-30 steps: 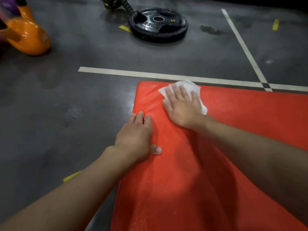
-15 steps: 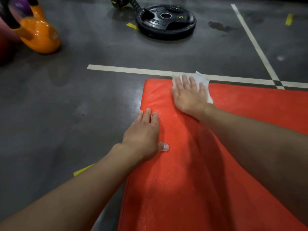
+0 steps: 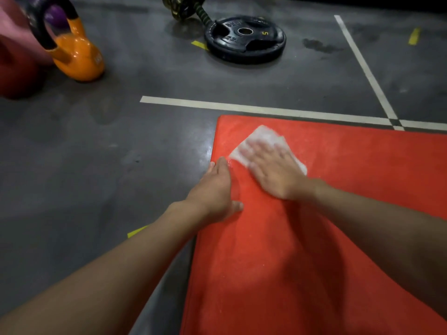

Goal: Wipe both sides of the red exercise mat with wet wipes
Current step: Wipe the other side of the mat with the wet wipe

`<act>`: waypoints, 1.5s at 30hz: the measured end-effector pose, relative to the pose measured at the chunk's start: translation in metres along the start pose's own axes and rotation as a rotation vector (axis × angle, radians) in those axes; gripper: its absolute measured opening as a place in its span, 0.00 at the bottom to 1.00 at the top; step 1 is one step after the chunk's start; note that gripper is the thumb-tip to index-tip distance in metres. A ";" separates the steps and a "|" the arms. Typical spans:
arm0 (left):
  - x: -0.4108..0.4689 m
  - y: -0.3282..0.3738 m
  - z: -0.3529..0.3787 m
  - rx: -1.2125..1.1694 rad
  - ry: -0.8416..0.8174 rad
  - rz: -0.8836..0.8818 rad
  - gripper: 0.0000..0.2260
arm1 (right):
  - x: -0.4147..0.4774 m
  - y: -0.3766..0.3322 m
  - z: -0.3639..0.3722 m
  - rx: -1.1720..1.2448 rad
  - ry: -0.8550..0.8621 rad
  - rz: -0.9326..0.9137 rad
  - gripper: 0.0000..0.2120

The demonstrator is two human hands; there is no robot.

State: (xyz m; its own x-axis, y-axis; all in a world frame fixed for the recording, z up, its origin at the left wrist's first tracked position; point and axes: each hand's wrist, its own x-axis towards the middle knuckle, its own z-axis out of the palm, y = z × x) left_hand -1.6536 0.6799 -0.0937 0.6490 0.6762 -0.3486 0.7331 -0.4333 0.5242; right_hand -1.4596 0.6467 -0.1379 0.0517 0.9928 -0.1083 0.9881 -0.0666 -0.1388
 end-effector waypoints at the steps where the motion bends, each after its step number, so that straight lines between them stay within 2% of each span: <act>1: -0.005 -0.002 0.002 0.008 -0.007 0.006 0.51 | 0.003 0.009 -0.004 -0.003 -0.002 0.115 0.28; 3: -0.015 -0.006 0.008 0.040 0.010 0.017 0.48 | 0.006 0.003 -0.002 0.021 -0.006 0.295 0.27; 4: -0.019 -0.006 0.008 0.051 0.023 0.024 0.46 | 0.005 -0.010 0.001 0.025 -0.007 0.281 0.28; 7: -0.022 -0.005 0.007 0.034 0.030 0.028 0.43 | -0.020 -0.032 0.011 0.031 -0.017 0.027 0.30; 8: -0.024 -0.004 0.008 0.033 0.034 0.035 0.42 | -0.026 -0.026 0.009 0.031 -0.031 -0.006 0.29; 9: -0.028 -0.004 0.009 0.043 0.039 0.041 0.42 | -0.024 -0.017 0.006 0.025 -0.033 0.012 0.28; 11: -0.039 -0.007 0.015 0.065 0.041 0.072 0.39 | -0.019 -0.010 -0.001 0.027 -0.030 0.205 0.27; 13: -0.048 -0.012 0.019 0.080 0.061 0.094 0.34 | -0.020 -0.032 0.005 0.035 -0.012 0.302 0.28; 16: -0.054 -0.012 0.019 0.045 0.102 0.112 0.31 | -0.046 -0.067 0.018 0.039 -0.007 0.042 0.31; 18: -0.059 -0.011 0.020 0.037 0.147 0.125 0.30 | -0.054 -0.050 0.012 0.034 -0.035 -0.043 0.30; 20: -0.070 -0.013 0.024 0.069 0.137 0.114 0.31 | -0.047 -0.034 0.004 0.011 -0.033 0.103 0.27; 22: -0.082 -0.016 0.028 0.110 0.113 0.124 0.33 | -0.049 -0.049 0.007 0.028 -0.005 0.283 0.27; 23: -0.087 -0.018 0.029 0.118 0.110 0.131 0.33 | -0.056 -0.065 0.013 0.025 0.010 0.267 0.27; 25: -0.094 -0.021 0.031 0.086 0.127 0.134 0.34 | -0.086 -0.093 0.022 0.012 0.015 0.063 0.29; 27: -0.103 -0.023 0.034 0.051 0.148 0.120 0.34 | -0.110 -0.084 0.019 0.012 -0.015 -0.090 0.28; 28: -0.109 -0.024 0.036 0.060 0.142 0.121 0.34 | -0.110 -0.071 0.015 0.003 -0.017 -0.059 0.26; 31: -0.127 -0.025 0.045 0.112 0.090 0.155 0.37 | -0.106 -0.074 0.013 0.017 -0.013 0.287 0.26; 32: -0.132 -0.025 0.046 0.116 0.085 0.159 0.37 | -0.109 -0.092 0.018 -0.001 0.000 0.297 0.27; 35: -0.137 -0.024 0.045 0.049 0.099 0.135 0.34 | -0.142 -0.127 0.027 -0.014 -0.015 0.002 0.29; 36: -0.141 -0.024 0.045 0.038 0.101 0.131 0.34 | -0.148 -0.118 0.024 -0.010 -0.038 -0.071 0.29; 37: -0.146 -0.023 0.046 0.047 0.095 0.130 0.34 | -0.148 -0.105 0.021 -0.007 -0.038 -0.071 0.28; 40: -0.162 -0.025 0.053 0.066 0.083 0.124 0.35 | -0.145 -0.094 0.019 -0.009 -0.016 0.246 0.27; 41: -0.167 -0.025 0.056 0.063 0.092 0.120 0.35 | -0.149 -0.106 0.024 -0.018 0.005 0.284 0.27; 42: -0.172 -0.025 0.057 0.061 0.100 0.122 0.35 | -0.156 -0.123 0.029 -0.021 0.013 0.244 0.28; 45: -0.180 -0.027 0.059 0.045 0.093 0.138 0.35 | -0.188 -0.130 0.028 -0.024 -0.044 -0.052 0.28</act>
State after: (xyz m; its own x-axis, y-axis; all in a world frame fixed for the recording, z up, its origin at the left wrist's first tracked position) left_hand -1.7779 0.5343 -0.0911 0.7239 0.6597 -0.2018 0.6483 -0.5504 0.5262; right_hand -1.6014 0.4659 -0.1271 -0.0059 0.9894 -0.1451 0.9925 -0.0119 -0.1214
